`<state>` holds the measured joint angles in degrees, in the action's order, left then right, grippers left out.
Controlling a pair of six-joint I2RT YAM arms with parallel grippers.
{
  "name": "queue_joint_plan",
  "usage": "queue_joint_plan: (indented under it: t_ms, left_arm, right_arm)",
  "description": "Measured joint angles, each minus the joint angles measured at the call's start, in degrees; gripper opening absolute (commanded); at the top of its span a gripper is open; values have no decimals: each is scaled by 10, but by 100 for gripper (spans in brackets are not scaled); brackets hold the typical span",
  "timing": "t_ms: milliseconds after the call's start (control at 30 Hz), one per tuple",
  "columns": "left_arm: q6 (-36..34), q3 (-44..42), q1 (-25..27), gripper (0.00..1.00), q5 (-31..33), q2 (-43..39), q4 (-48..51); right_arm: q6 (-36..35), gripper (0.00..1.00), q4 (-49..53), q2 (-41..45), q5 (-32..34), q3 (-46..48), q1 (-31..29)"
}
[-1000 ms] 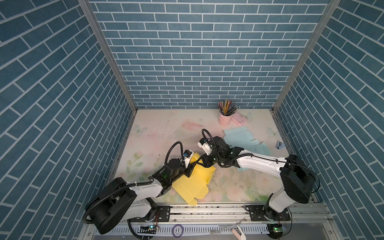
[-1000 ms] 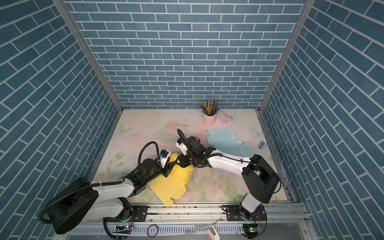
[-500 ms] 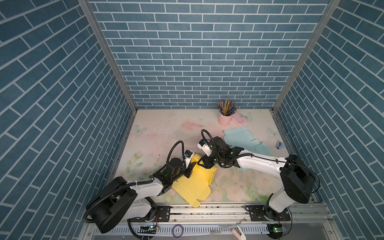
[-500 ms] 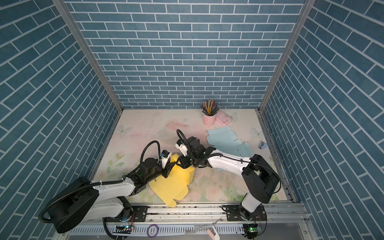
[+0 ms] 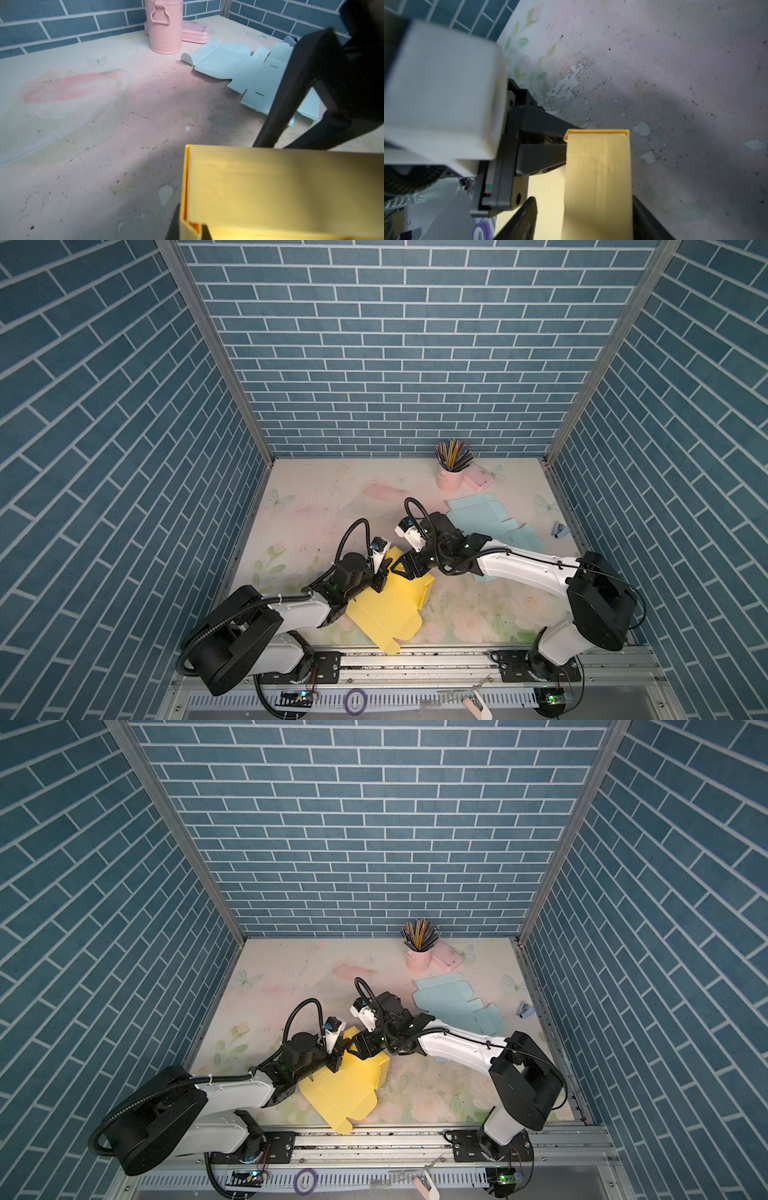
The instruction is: Fold the paper box
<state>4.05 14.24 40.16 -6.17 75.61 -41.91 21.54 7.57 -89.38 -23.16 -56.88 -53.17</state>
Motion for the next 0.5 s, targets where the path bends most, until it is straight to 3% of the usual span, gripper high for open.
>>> queue_joint_plan:
  t_ms: [67, 167, 300, 500]
  left_arm:
    - [0, 0, 0, 3, -2, -1, -10]
    - [0, 0, 1, 3, -5, -1, -20]
    - [0, 0, 1, 3, -8, -1, -20]
    - [0, 0, 1, 3, -14, -1, -21]
  right_arm:
    - [15, 70, -7, 27, 2, 11, 4]
    - [53, 57, -28, 73, 5, 35, 30]
    - [115, 47, -67, 129, 12, 83, 103]
    - [132, 39, -70, 63, 24, 65, 138]
